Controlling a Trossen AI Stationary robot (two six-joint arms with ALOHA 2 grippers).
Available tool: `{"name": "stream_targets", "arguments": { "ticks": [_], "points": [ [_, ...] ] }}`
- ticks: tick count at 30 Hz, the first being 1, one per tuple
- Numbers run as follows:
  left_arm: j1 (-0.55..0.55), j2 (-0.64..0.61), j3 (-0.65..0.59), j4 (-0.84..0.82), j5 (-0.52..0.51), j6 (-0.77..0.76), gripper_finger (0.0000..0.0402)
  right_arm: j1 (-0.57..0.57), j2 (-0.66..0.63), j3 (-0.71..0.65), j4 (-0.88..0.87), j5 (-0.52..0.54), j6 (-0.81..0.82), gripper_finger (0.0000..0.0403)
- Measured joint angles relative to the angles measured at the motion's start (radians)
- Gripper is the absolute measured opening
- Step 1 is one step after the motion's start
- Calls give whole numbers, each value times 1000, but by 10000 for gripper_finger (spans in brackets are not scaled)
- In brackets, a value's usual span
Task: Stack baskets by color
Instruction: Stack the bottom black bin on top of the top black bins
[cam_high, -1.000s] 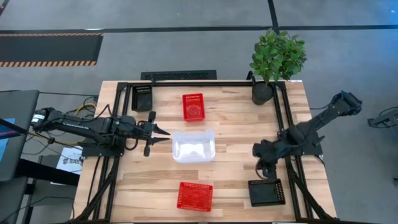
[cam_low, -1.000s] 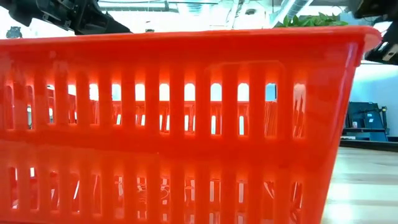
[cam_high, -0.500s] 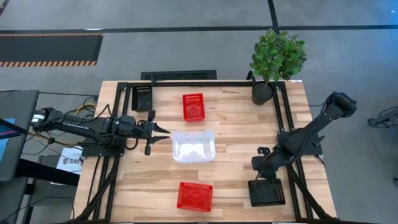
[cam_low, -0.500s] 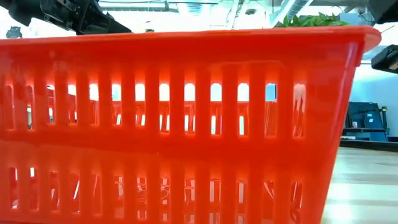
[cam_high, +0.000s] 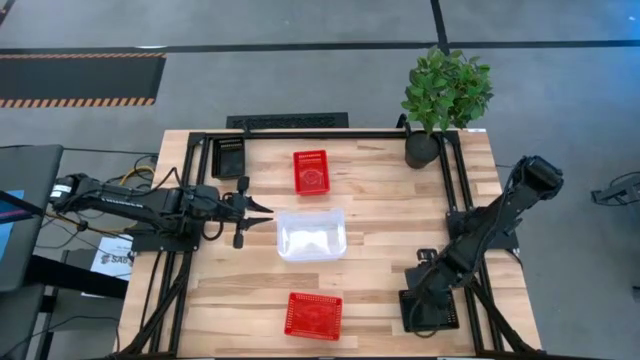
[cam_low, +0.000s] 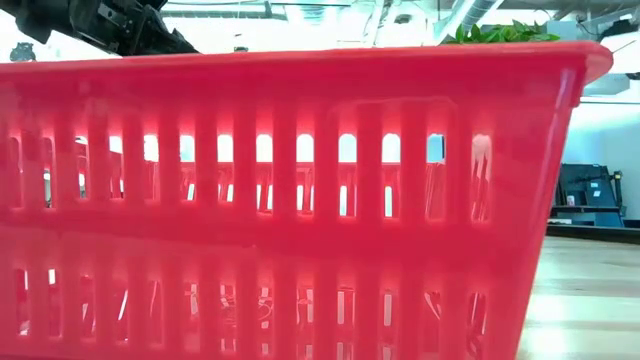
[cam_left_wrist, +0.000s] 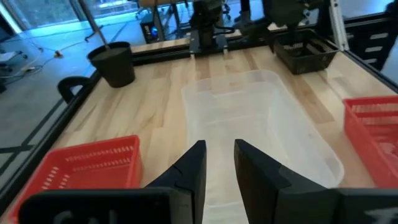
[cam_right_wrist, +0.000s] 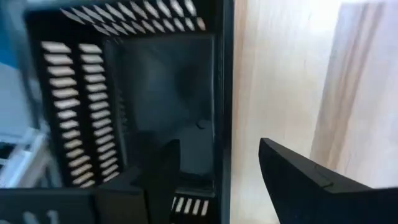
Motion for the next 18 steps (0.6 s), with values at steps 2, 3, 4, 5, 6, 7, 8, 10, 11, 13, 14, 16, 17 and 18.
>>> {"name": "stream_targets", "arguments": {
  "ticks": [2, 3, 4, 5, 6, 7, 8, 10, 11, 13, 14, 16, 17, 18],
  "points": [
    [13, 0, 0, 1, 0, 1, 71, 12, 33, 0, 7, 9, -1, 234],
    [18, 0, 0, 1, -1, 2, 71, 16, 47, 0, 10, 14, -3, 230],
    [23, 0, 0, 1, 0, 2, 71, 22, 59, 0, 11, 17, -4, 224],
    [27, 0, 0, 1, 2, 2, 71, 26, 70, 0, 12, 17, -4, 216],
    [32, 0, 0, 0, 8, 3, 71, 29, 79, 0, 17, 17, -5, 206],
    [37, 0, 0, 0, 13, 3, 71, 31, 86, 0, 22, 19, -5, 193],
    [40, 0, 0, 0, 20, 3, 71, 31, 91, 0, 26, 20, -6, 178],
    [47, 0, 0, 0, 28, 6, 71, 31, 98, 0, 34, 21, -7, 141],
    [50, 0, 0, 0, 29, 7, 71, 31, 100, 0, 34, 22, -7, 119],
    [55, 0, 0, 0, 29, 9, 71, 30, 96, 0, 35, 23, -19, 72],
    [56, 0, 0, 0, 29, 11, 71, 29, 92, 0, 35, 23, -24, 48],
    [57, 0, 0, 1, 29, 10, 71, 21, 72, 0, 22, 20, -41, 15],
    [56, 0, 0, 0, 29, 5, 71, 16, 58, 0, 19, 19, -46, 13],
    [56, 0, 0, 0, 29, -3, 71, 8, 43, 0, 18, 20, -46, 16]
  ]
}}
